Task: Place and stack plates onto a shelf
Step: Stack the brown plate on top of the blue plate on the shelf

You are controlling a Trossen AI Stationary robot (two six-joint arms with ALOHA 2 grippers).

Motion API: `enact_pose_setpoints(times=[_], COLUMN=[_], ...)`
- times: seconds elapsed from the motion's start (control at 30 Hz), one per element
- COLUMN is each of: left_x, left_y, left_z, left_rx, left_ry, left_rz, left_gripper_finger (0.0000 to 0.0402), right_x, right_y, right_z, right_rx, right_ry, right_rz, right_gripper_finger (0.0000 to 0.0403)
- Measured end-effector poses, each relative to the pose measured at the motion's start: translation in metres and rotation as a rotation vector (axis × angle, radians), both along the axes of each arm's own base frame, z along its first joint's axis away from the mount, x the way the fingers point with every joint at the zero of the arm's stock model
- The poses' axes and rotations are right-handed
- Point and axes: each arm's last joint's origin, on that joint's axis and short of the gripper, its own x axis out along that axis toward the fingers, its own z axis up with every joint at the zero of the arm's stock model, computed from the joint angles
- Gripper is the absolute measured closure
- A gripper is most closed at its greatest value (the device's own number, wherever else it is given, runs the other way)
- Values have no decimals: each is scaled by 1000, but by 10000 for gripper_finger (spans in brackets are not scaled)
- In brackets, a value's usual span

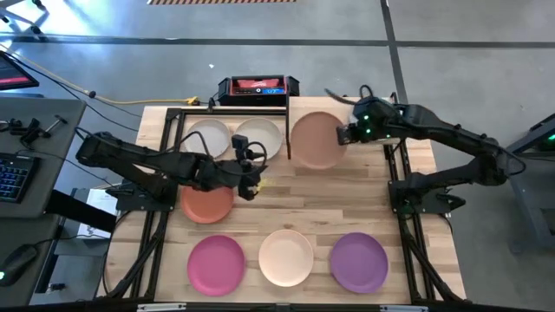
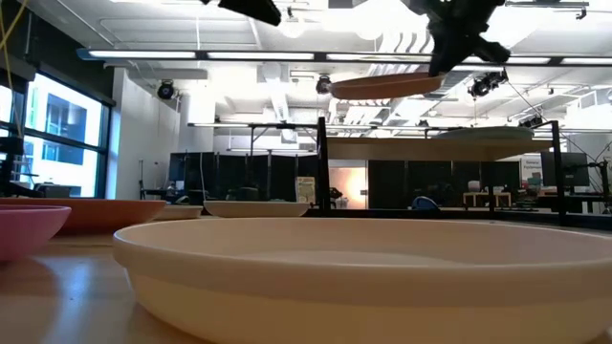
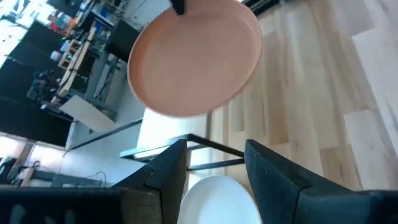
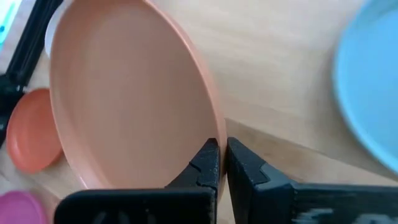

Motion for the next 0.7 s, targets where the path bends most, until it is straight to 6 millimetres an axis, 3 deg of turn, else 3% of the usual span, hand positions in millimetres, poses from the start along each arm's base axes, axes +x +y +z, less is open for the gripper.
enact_pose_setpoints(times=[0.37,0.7], left_x=[-17,-18], left_y=[4,4], left_z=[4,3], left_rx=[-21,-39], left_ry=[31,39], left_rz=[43,52], left_gripper_finger=[251,252], right_x=[-55,-96], right_y=[-12,-14], right_z=[17,22], right_rx=[-47,-47], right_ry=[-12,11], right_rz=[-205,-386], right_gripper_finger=[403,403])
